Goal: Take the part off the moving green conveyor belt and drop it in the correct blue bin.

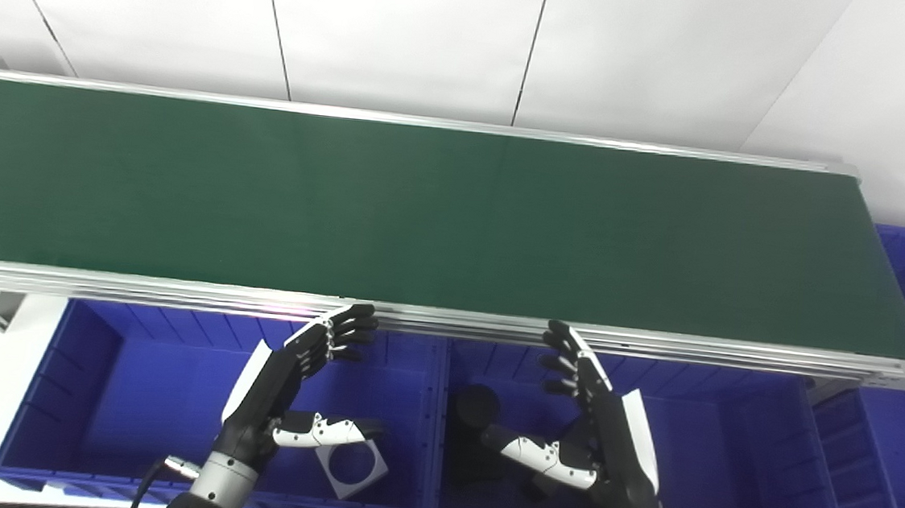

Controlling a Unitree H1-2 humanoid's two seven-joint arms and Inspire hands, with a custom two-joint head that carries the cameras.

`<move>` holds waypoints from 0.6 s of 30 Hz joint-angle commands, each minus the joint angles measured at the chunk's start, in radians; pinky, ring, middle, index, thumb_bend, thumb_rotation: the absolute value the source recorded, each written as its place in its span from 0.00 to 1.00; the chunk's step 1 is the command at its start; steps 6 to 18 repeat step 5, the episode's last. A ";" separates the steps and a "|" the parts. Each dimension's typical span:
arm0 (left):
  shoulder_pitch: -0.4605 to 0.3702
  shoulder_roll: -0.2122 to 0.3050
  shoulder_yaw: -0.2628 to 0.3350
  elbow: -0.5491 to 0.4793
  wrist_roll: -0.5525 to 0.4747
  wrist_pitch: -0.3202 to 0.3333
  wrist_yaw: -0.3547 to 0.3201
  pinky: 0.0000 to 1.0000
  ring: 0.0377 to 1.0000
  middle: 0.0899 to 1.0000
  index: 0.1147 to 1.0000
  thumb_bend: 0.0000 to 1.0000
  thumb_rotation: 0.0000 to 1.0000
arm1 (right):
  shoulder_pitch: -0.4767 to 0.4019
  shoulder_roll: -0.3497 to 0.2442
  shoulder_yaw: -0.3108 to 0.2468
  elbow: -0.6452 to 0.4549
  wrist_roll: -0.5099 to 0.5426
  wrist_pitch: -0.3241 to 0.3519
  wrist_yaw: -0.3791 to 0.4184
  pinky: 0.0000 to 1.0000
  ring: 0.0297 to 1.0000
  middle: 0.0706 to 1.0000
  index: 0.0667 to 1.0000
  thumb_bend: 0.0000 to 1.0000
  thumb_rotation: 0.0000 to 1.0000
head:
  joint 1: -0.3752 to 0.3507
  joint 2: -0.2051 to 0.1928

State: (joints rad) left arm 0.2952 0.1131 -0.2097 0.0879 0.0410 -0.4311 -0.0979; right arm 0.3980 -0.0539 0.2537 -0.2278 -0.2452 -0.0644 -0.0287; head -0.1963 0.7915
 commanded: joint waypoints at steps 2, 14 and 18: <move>-0.002 -0.004 0.004 -0.010 -0.003 -0.039 0.006 0.70 0.75 0.78 0.80 0.80 0.26 | -0.013 -0.005 0.002 -0.004 0.042 -0.056 0.029 0.75 0.84 0.88 0.92 0.86 0.35 | 0.006 -0.005; -0.004 -0.006 0.006 -0.003 -0.002 -0.039 0.010 0.69 0.75 0.78 0.80 0.80 0.25 | -0.022 -0.010 0.002 0.009 0.057 -0.050 0.043 0.76 0.84 0.87 0.92 0.88 0.33 | 0.008 -0.008; -0.004 -0.006 0.006 -0.003 -0.002 -0.039 0.010 0.69 0.75 0.78 0.80 0.80 0.25 | -0.022 -0.010 0.002 0.009 0.057 -0.050 0.043 0.76 0.84 0.87 0.92 0.88 0.33 | 0.008 -0.008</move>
